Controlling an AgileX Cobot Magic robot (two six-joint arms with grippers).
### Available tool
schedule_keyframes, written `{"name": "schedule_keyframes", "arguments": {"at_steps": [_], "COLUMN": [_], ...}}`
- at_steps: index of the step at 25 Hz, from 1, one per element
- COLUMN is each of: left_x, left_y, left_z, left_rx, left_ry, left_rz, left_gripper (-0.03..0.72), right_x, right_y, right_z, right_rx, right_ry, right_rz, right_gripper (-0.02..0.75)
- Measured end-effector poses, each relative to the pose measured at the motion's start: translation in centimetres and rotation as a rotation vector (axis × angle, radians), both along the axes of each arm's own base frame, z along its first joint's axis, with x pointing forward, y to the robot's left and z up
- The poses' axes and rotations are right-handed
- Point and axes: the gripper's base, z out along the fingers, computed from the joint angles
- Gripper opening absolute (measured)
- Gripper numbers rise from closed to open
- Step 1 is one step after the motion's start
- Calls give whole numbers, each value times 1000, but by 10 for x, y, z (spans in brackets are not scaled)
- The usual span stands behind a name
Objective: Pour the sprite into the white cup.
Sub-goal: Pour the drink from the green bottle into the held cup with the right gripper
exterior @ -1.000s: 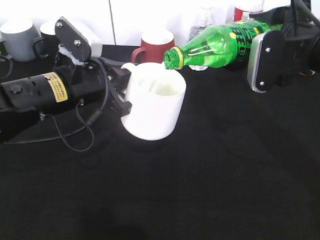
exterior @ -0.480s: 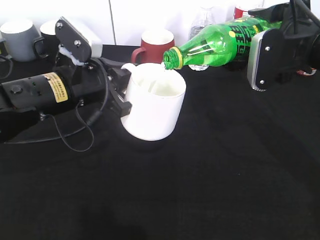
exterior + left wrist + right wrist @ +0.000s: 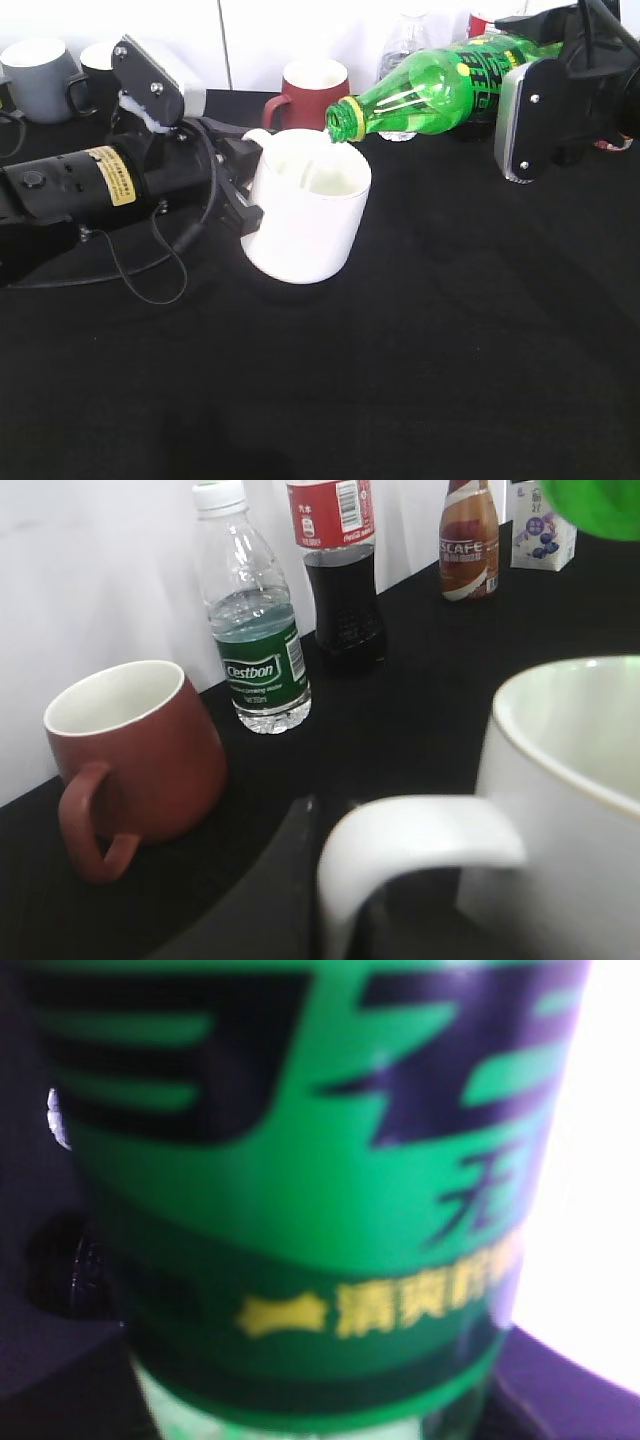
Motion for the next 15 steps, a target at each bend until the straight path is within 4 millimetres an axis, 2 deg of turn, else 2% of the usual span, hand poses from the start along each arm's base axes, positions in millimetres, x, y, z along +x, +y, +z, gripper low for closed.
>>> {"name": "schedule_keyframes", "arguments": {"at_steps": [15], "left_x": [-1], "left_y": [1], "left_z": [-2], "left_rx": [8], "left_ry": [7], "left_rz": [0], "left_gripper": [39], "right_x": [0], "right_y": [1], "right_z": [1], "right_rx": [-4], "right_ry": [-8], "right_rz": [8], "right_gripper": [386]}}
